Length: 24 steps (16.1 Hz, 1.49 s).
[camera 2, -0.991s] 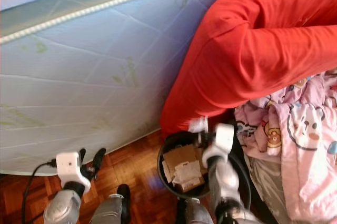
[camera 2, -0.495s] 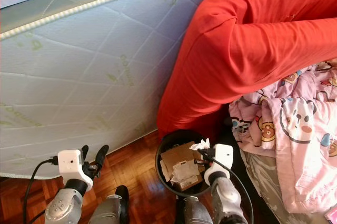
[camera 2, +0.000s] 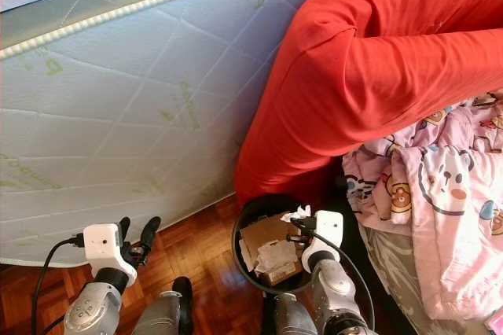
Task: Clean up the room
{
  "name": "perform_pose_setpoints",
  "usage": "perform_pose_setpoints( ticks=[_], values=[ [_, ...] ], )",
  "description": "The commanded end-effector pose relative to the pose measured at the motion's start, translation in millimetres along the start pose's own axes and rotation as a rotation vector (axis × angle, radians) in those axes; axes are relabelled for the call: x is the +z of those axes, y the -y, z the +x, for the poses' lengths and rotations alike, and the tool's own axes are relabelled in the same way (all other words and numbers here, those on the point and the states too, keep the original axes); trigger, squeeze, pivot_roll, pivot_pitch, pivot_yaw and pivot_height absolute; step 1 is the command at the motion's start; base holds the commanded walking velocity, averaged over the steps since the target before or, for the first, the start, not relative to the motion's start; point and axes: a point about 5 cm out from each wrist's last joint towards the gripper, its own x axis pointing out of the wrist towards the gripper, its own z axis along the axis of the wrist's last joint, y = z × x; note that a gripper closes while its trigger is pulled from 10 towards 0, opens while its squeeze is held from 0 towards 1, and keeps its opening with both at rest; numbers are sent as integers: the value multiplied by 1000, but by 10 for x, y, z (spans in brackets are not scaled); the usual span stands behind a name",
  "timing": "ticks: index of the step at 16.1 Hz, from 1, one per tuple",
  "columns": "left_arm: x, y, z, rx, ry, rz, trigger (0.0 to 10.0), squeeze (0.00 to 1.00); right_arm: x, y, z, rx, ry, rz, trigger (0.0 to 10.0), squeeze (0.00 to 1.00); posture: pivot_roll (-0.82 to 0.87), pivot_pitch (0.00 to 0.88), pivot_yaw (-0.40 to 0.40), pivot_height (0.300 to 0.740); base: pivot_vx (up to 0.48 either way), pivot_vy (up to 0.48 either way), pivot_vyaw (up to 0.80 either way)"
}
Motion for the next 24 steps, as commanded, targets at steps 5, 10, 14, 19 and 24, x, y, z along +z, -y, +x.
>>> perform_pose_setpoints(
  ticks=[5,10,14,19,24],
  values=[
    [-113,-45,-86,14,-58,-15,10000,0,-113,27,-47,6,-46,13,10000,976,184,363,-51,740,0,0,0],
    [-117,-50,-67,11,-61,-13,10000,0,-116,18,-44,15,-53,8,10000,957,183,356,-49,740,0,0,0],
    [-117,-51,-57,11,-63,-12,10000,0,-171,-60,-63,69,-63,9,10000,961,184,359,-49,740,0,0,0],
    [-119,-43,-47,11,-62,-13,10000,0,-225,66,-148,141,-67,-5,10000,957,179,360,-54,740,0,0,0],
    [-241,-115,-59,34,-113,-14,10000,0,-196,333,-192,41,-66,-2,10000,0,161,337,-53,740,0,0,0]
  ],
)
